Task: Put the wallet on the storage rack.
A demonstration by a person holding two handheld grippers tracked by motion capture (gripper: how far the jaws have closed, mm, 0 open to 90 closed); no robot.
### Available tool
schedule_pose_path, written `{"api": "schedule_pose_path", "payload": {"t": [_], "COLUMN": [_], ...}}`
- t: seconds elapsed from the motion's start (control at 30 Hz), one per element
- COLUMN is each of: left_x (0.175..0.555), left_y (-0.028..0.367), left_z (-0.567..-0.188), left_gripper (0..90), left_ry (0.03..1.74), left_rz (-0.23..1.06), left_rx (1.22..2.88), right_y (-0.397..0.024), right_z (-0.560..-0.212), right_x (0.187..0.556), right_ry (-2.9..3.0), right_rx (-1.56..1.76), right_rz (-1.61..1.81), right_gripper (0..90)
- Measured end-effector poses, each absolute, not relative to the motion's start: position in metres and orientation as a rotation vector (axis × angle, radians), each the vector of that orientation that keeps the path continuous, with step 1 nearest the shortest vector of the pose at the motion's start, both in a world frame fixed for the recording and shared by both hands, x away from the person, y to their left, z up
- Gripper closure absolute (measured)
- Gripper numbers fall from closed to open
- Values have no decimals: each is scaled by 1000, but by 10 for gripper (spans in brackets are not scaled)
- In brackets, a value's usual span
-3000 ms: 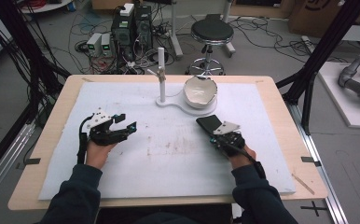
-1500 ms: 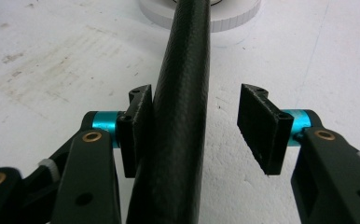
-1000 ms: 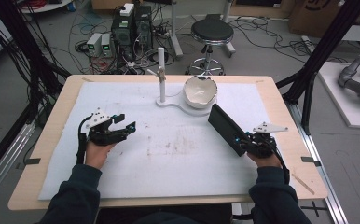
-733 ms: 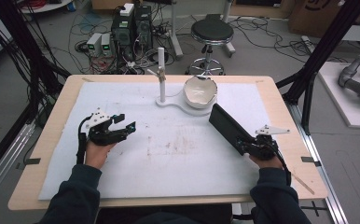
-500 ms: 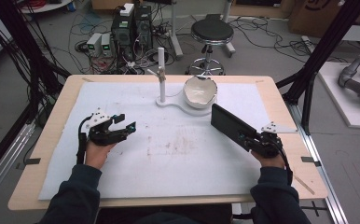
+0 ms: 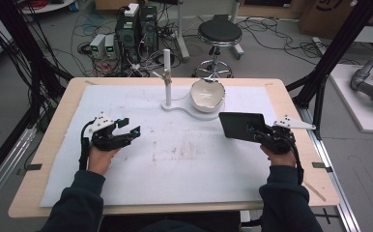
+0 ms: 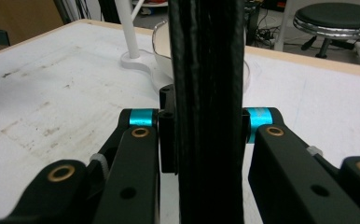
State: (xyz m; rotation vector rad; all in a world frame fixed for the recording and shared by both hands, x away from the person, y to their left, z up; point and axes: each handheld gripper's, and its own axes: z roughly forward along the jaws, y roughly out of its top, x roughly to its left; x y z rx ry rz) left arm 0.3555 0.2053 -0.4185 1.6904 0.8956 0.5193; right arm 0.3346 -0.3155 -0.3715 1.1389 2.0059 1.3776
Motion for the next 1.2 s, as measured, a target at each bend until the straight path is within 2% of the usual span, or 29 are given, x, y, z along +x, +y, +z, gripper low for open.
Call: {"api": "schedule_pose_path", "payload": {"t": [0.2,0.3,0.8,1.2], "left_x": [356,356,356,357], "left_y": [206,206,205,206], "left_z": [-418,-418,-419,-419], "left_gripper": [372,372,373,378], "left_ry": [895,895,896,896], "left_rz": [518,520,515,508], "left_rx": [1684,1684,1685,1683], "right_y": [-308,-307,-304,-285], "right_z": [-344,-341,-350,-360], "right_x": [346,350,367,392], "right_ry": [2030,2043,2056,1998], "right_rx": [1128,1122,1166,1104], "right_rz": [1335,1327,1305,1332], "right_gripper": [737,739,742,740]}}
